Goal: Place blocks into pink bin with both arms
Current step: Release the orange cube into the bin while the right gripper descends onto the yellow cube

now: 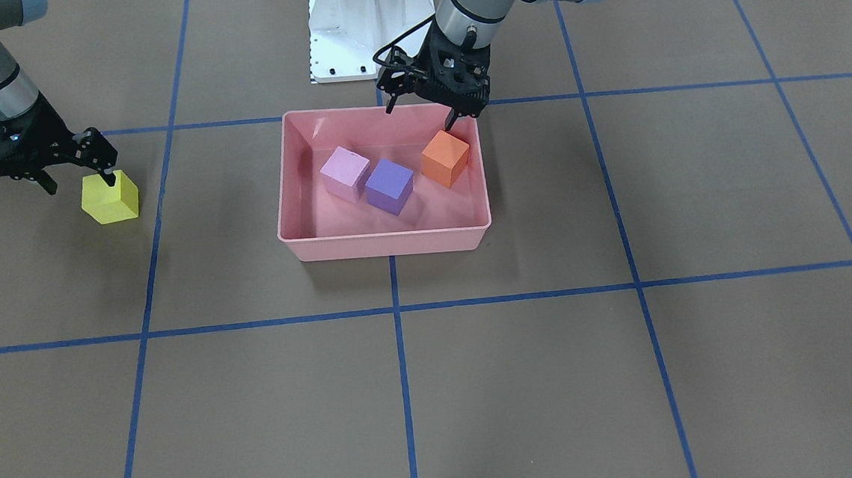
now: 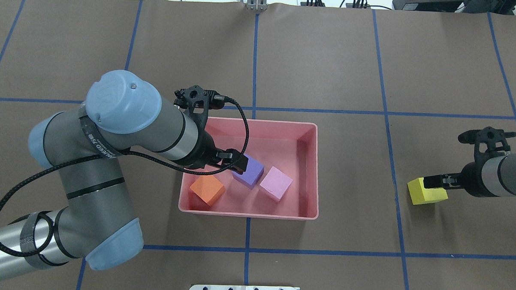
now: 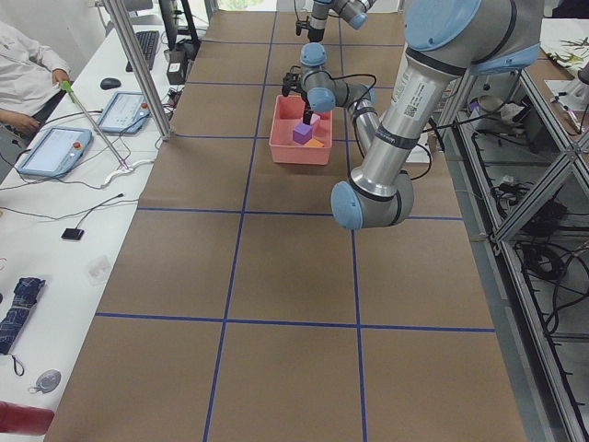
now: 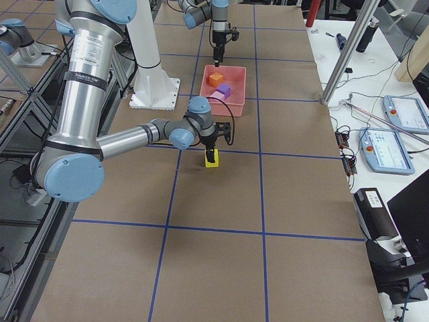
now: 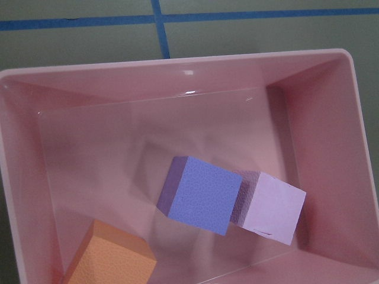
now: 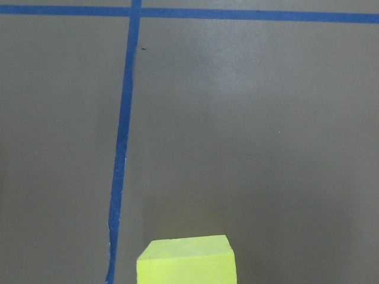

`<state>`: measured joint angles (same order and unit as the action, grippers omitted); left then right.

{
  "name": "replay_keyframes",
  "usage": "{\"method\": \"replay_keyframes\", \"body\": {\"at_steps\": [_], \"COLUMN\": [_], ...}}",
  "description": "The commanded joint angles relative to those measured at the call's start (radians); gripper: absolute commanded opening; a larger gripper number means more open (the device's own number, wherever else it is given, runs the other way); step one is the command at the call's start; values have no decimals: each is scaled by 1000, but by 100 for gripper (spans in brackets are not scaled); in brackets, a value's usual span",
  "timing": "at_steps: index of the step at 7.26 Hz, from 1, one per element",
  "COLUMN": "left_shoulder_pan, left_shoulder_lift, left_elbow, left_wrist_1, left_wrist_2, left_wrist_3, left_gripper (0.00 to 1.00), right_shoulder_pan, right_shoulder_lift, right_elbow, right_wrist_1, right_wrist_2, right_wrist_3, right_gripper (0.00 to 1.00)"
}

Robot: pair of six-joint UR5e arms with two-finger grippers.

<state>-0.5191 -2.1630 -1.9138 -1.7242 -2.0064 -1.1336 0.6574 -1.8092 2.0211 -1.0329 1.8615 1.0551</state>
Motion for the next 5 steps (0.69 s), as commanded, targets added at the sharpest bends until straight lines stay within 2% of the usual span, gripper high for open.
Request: {"method": "replay_keyframes", "body": {"at_steps": [1,5], "left_shoulder_pan": [1,1], "left_shoulder_lift": [0,2], "left_elbow": [-1,-2], "left_wrist_1": [-2,-2], "left_wrist_2": [0,2], "left_wrist_3": [0,2], "left_gripper": [100,100], "right_shoulder_pan": [-50,-73], "right_shoulder_lift": [-1,8], "right_elbow": [-1,-53], "right_wrist_1": [4,5], "right_wrist_2": [-44,-45], "right_wrist_3": [34,22], "right_gripper": [100,100]}}
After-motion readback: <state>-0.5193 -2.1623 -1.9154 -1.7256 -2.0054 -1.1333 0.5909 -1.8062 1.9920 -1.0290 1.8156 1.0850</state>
